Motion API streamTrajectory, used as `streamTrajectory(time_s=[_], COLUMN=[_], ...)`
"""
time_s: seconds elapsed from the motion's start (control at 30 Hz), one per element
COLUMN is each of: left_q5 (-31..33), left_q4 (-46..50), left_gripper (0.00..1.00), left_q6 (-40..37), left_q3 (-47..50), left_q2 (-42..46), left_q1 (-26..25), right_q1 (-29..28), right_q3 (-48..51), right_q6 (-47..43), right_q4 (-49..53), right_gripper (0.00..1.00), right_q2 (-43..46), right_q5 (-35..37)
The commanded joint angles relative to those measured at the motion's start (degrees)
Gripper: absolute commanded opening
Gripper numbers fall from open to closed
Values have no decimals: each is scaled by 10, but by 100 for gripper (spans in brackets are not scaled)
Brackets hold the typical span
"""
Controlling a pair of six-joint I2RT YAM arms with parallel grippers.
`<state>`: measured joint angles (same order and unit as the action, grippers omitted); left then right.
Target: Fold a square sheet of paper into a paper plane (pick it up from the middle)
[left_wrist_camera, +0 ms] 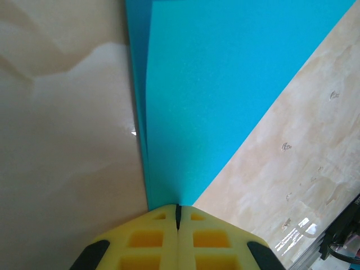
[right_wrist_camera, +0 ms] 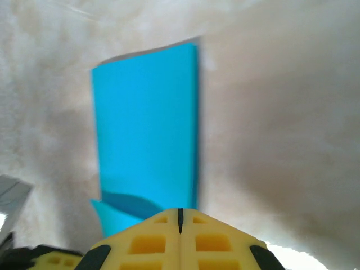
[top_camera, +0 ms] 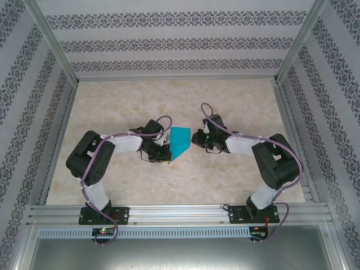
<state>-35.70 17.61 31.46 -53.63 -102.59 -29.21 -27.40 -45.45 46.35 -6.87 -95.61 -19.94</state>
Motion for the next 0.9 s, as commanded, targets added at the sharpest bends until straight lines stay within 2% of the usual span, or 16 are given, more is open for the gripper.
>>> streamTrajectory(time_s=[0.0,0.27,0.37,0.57,0.7,0.87], left_q5=[31,33,33,26,-2,-9], left_q4=[52,51,52,46,-24,-113], left_gripper=[0,0,0,0,0,7], left_q6=[-8,-5,-4,-3,24,76], left_q3=[18,19,20,17,19,31], left_q2=[-10,-13,-12,0,37,58], left_q1=[5,6,6,6,6,5], right_q1=[-33,-79,-80,-71,-69,-69], right_q3=[2,-39,-50,-51,-41,-37], right_q6=[16,38,41,37,42,53], right_q4=[-7,-16,-14,16,25,23], right_gripper=[0,0,0,0,0,0], right_q2=[8,-61,-86,-91,-93,-103], right_q5=[2,-39,-51,-28,-21,-24])
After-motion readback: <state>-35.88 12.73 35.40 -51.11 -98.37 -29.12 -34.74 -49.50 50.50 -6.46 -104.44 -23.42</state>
